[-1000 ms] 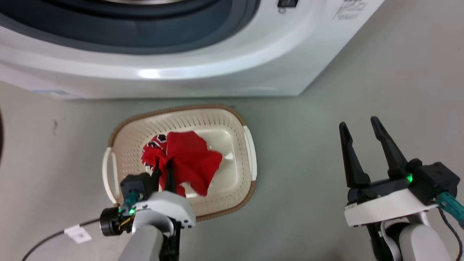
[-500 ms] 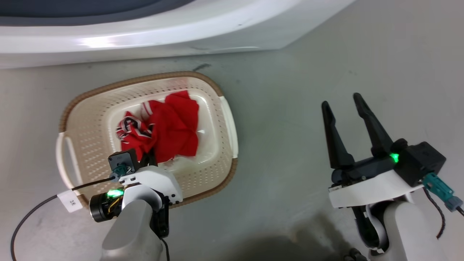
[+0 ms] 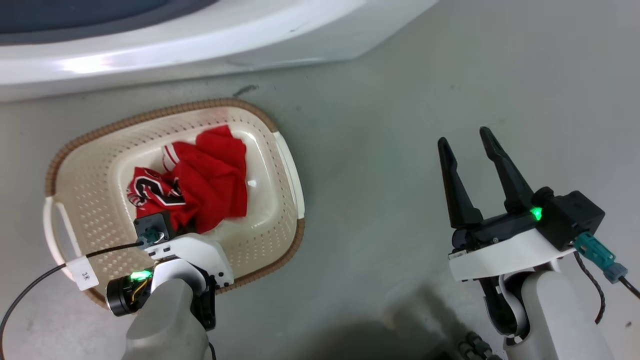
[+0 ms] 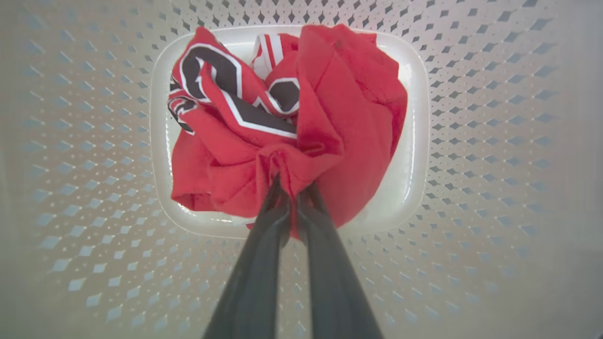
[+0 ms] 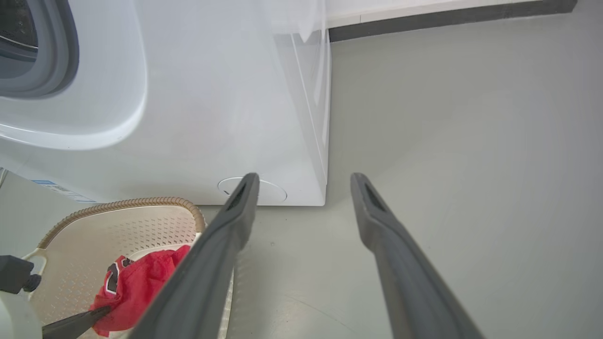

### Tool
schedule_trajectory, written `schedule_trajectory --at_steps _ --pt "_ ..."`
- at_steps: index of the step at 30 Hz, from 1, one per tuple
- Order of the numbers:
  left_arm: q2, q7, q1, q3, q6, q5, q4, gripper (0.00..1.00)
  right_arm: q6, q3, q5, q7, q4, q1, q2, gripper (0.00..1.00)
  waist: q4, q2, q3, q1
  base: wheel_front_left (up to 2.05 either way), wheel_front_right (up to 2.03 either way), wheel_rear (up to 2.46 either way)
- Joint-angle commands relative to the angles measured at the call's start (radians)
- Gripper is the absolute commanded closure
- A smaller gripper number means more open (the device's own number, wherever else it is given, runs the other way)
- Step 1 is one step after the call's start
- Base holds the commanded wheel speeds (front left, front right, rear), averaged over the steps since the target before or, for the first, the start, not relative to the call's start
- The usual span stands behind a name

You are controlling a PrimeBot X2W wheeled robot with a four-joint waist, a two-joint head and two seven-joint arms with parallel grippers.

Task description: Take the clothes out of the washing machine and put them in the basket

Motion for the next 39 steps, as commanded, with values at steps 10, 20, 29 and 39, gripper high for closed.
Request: schedule_trajectory --at_steps 10,20,29,39 --pt "-0.025 -0.003 0.185 -0.003 -0.018 0.056 -0.118 0.00 0.000 -0.087 -0.055 -0.006 0.012 0.101 0.000 0.00 0.087 -0.0001 -0.315 -0.0001 0.00 0.00 0.00" --pt "-0.030 -0.003 0.367 -0.035 -0.013 0.085 -0.397 0.00 0.000 -0.156 -0.104 0.064 -0.067 0.220 0.000 0.00 0.160 -0.0001 -0.476 -0.0001 0.00 0.00 0.00" --pt "-0.029 -0.003 0.466 -0.049 0.007 0.138 -0.681 0.00 0.000 -0.186 -0.110 0.108 -0.133 0.277 0.000 0.00 0.188 -0.0001 -0.525 -0.0001 0.00 0.00 0.00" --pt "-0.029 -0.003 0.453 -0.059 0.022 0.214 -0.942 0.00 0.000 -0.202 -0.101 0.135 -0.185 0.297 0.001 0.00 0.203 -0.0001 -0.548 -0.0001 0.00 0.00 0.00"
